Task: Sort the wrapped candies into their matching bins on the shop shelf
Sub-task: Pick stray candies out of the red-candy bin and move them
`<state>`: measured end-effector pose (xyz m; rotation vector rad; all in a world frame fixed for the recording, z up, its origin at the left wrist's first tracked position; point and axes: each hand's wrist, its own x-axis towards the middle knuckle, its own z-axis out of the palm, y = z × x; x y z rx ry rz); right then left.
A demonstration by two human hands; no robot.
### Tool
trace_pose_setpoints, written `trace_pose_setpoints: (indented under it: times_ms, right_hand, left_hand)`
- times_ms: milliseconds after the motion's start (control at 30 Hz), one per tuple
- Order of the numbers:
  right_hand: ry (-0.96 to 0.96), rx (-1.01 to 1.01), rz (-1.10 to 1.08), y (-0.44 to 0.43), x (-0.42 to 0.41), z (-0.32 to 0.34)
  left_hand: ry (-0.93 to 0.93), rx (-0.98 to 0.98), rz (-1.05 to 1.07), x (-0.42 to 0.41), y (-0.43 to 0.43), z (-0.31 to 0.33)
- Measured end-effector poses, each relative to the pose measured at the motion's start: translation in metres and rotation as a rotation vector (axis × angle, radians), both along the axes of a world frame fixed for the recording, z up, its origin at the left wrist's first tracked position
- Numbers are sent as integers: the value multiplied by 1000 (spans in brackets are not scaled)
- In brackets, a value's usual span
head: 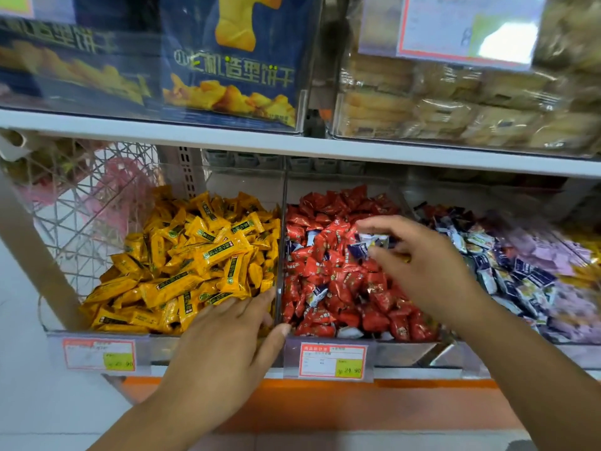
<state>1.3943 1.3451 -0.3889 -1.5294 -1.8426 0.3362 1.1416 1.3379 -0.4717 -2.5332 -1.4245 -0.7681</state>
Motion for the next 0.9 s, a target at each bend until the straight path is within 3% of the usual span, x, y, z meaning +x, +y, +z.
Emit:
trace_pose_setpoints:
  times_ms: [100,233,333,433,533,767,833,900]
  right_hand:
    - [-139,277,-215,-7,35,11]
    - [-236,147,-520,-12,64,13]
    - [-306,161,-270,-12,38,8]
    - [-375,-37,68,-5,3,-11]
    - [-503,-80,211,9,-21,-32]
    - [-755,-156,224,36,-47,-48]
    - [-752,-132,181,39,-47,-46]
    - [-617,-135,158,42,-42,-44]
  left_hand:
    - [-4,-13,9,3,0,1]
    - [8,7,34,5,0,1]
    - [-17,-38,36,5,0,1]
    - [-45,-84,16,3,1,1]
    - [-42,-73,8,1,1,1]
    - [-27,-11,6,0,0,3]
    - [-25,11,5,1,1,2]
    - [-24,22,4,0,1,1]
